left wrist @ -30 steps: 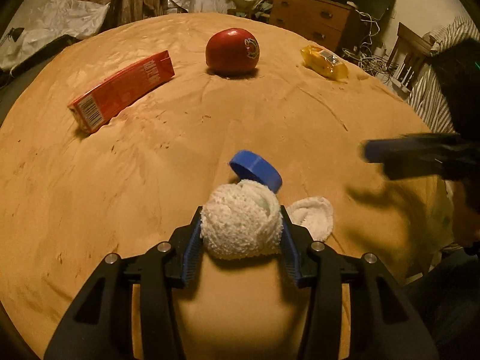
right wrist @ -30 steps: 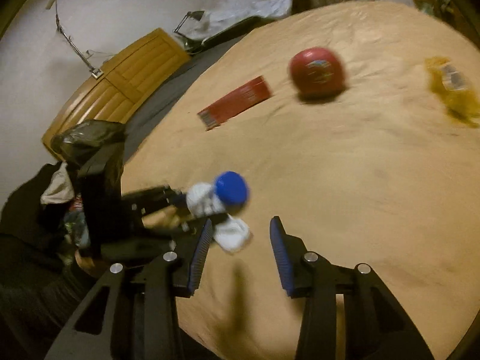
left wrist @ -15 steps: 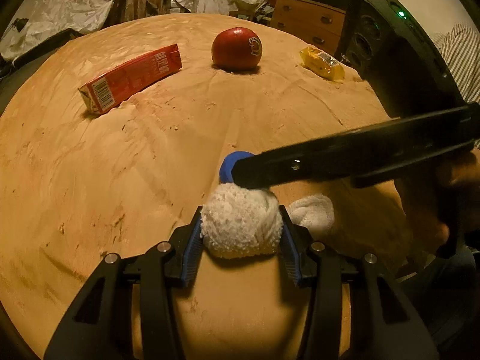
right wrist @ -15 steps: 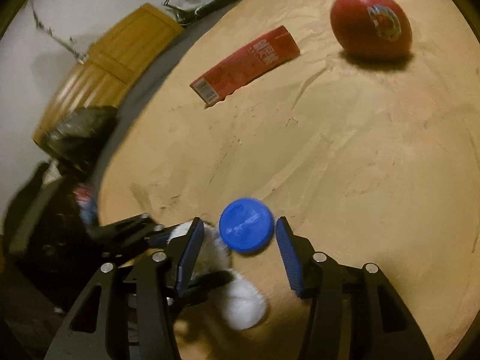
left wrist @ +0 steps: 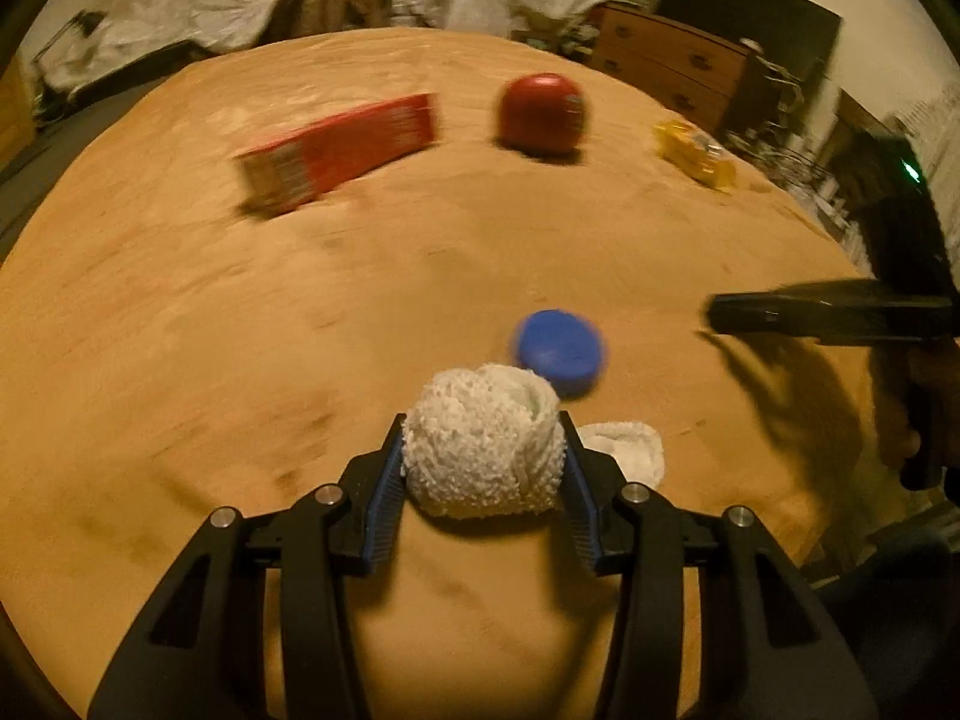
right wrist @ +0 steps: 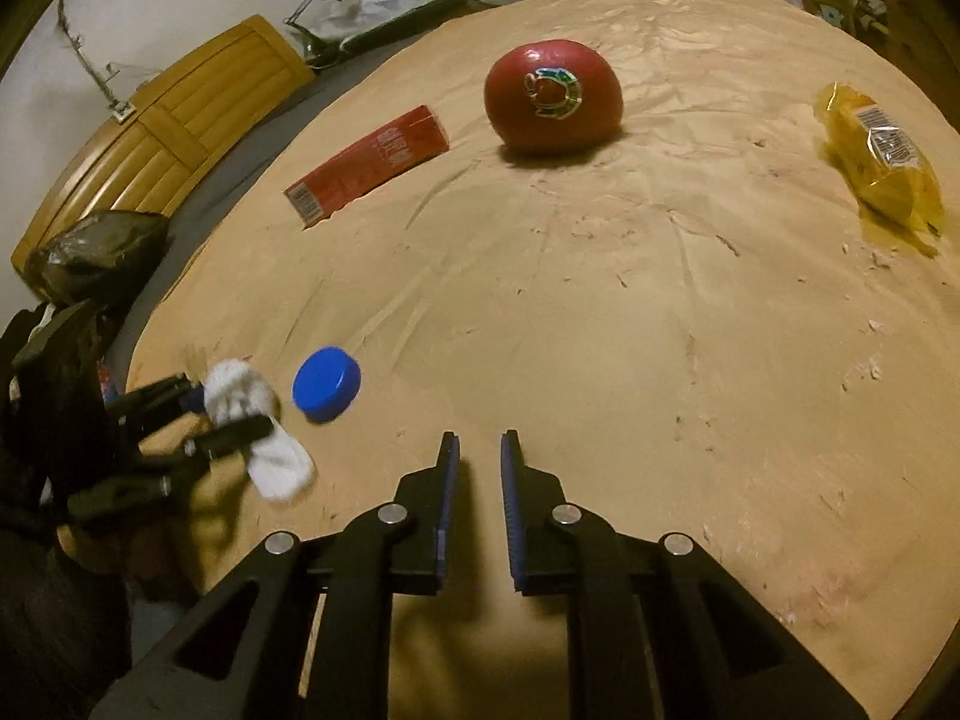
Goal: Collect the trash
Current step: 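Grasp the blue bottle cap with the right tool while the left tool holds the cloth, then lift and carry the cap and cloth with both tools over the bucket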
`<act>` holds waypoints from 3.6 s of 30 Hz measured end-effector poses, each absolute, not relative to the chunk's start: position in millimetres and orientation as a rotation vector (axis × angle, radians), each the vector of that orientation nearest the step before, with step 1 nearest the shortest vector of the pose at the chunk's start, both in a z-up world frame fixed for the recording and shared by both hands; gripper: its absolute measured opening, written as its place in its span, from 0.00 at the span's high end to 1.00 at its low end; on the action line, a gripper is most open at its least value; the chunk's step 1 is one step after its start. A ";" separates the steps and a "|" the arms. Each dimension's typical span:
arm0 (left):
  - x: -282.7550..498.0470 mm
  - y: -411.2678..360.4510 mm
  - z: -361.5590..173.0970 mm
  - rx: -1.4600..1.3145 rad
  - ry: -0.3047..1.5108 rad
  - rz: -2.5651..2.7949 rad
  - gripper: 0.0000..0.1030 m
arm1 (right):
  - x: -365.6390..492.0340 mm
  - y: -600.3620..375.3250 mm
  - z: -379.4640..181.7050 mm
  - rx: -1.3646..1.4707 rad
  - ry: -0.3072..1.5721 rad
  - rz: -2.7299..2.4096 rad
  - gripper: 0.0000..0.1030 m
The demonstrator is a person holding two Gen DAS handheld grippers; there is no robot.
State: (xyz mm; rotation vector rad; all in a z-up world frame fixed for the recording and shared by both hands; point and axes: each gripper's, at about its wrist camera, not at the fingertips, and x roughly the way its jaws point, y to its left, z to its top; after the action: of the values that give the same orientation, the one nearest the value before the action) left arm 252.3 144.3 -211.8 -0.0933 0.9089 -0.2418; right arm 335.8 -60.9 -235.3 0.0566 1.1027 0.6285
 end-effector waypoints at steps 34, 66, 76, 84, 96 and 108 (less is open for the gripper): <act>237.6 149.6 -193.9 -0.057 0.827 -0.040 0.59 | 275.7 -15.6 -210.0 -0.156 0.842 0.470 0.61; 153.8 9.0 -58.4 0.026 0.395 0.132 0.59 | 143.5 -111.8 -76.9 -0.060 0.402 0.220 0.60; 155.5 3.5 -57.2 0.017 0.396 0.122 0.59 | 142.3 -109.5 -76.2 -0.064 0.403 0.223 0.60; 158.3 -2.5 -48.4 0.023 0.387 0.075 0.59 | 137.7 -121.5 -64.4 -0.063 0.394 0.201 0.60; 170.1 -89.7 -34.9 0.044 0.393 -0.158 0.59 | 96.3 -218.8 -28.8 -0.055 0.399 0.044 0.60; 167.3 -195.7 -34.7 0.082 0.420 -0.381 0.59 | 47.0 -344.8 -20.9 -0.005 0.438 -0.143 0.60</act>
State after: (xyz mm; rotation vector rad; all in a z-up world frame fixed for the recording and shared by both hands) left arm 167.3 -195.7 -34.7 0.0822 0.4197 -0.3812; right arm 47.0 -344.8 -20.9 -0.0052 0.4385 -0.1434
